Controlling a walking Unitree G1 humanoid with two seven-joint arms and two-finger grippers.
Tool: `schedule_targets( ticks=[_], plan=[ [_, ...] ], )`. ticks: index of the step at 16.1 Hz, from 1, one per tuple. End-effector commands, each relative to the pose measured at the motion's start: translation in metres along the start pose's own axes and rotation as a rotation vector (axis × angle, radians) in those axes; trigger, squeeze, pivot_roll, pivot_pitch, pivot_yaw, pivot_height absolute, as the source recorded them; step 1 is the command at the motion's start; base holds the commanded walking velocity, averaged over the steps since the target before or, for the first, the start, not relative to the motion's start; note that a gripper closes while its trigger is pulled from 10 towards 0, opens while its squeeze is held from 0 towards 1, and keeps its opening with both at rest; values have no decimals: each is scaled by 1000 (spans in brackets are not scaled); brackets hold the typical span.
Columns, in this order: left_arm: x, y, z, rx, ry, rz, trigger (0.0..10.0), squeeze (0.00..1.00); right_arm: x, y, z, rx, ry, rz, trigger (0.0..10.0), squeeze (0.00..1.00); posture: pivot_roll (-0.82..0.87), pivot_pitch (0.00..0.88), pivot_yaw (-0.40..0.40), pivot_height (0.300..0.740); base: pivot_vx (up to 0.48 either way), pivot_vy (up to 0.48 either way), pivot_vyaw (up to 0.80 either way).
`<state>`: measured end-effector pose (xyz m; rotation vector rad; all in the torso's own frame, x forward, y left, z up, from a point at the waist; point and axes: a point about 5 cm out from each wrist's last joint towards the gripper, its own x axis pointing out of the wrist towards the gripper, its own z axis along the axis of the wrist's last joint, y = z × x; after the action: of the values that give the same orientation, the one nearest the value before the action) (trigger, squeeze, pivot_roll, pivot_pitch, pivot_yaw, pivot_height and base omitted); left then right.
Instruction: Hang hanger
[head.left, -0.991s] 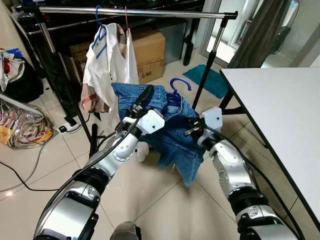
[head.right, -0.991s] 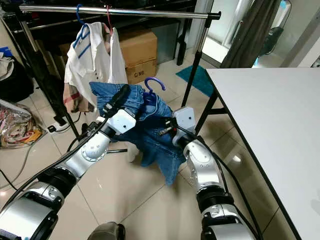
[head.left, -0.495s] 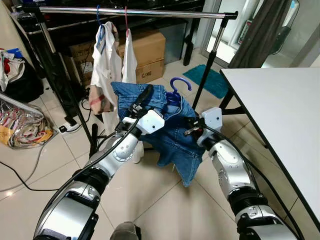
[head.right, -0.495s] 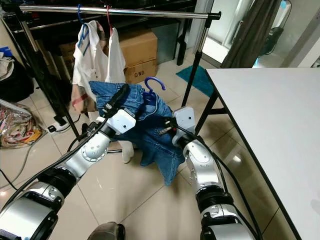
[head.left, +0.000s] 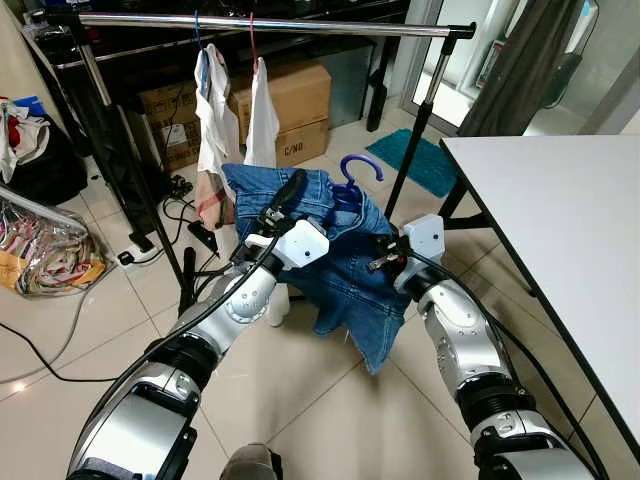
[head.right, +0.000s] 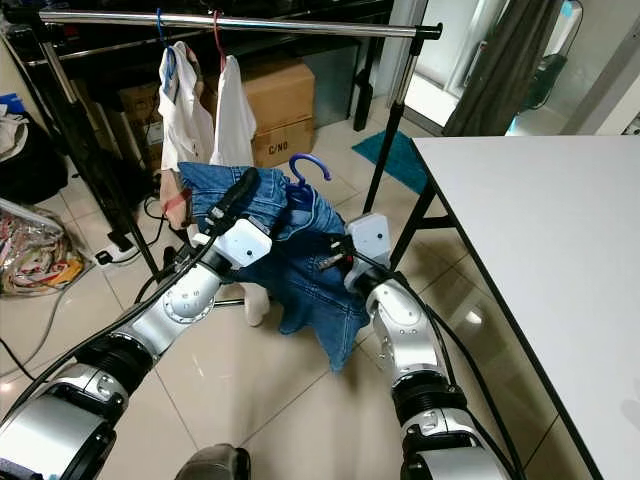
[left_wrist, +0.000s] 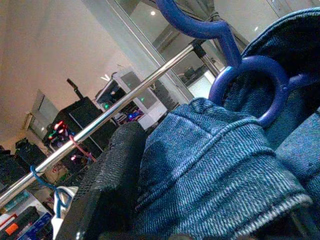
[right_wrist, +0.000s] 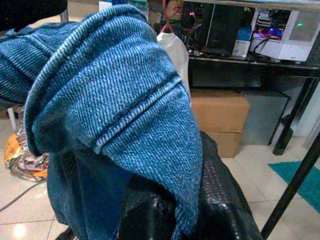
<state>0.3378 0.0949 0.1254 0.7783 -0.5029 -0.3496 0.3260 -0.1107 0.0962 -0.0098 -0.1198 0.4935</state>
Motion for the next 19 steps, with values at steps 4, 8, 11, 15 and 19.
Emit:
schedule_targets(
  ticks=[4, 8, 11, 15, 19],
  plan=[
    [-23, -16, -15, -93, 89, -68, 10000, 0, 5, -15, 31, -76, -187, -64, 10000, 0, 265, 0, -9, 740, 0, 0, 0],
    [-40, -19, -24, -234, 138, -75, 10000, 0, -2, -12, 23, -83, -172, -54, 10000, 0, 256, 0, -16, 740, 0, 0, 0],
    [-45, -19, -24, -248, 121, -99, 10000, 0, -6, -13, 21, -100, -169, -54, 10000, 0, 259, 0, -20, 740, 0, 0, 0],
    [-47, -23, -15, -235, 58, -123, 10000, 0, -10, -18, 20, -119, -175, -61, 10000, 0, 260, 0, -21, 740, 0, 0, 0],
    [-56, -17, -14, -228, 34, -117, 10000, 0, -24, -22, 12, -158, -179, -40, 10000, 0, 262, 0, -13, 740, 0, 0, 0]
  ],
)
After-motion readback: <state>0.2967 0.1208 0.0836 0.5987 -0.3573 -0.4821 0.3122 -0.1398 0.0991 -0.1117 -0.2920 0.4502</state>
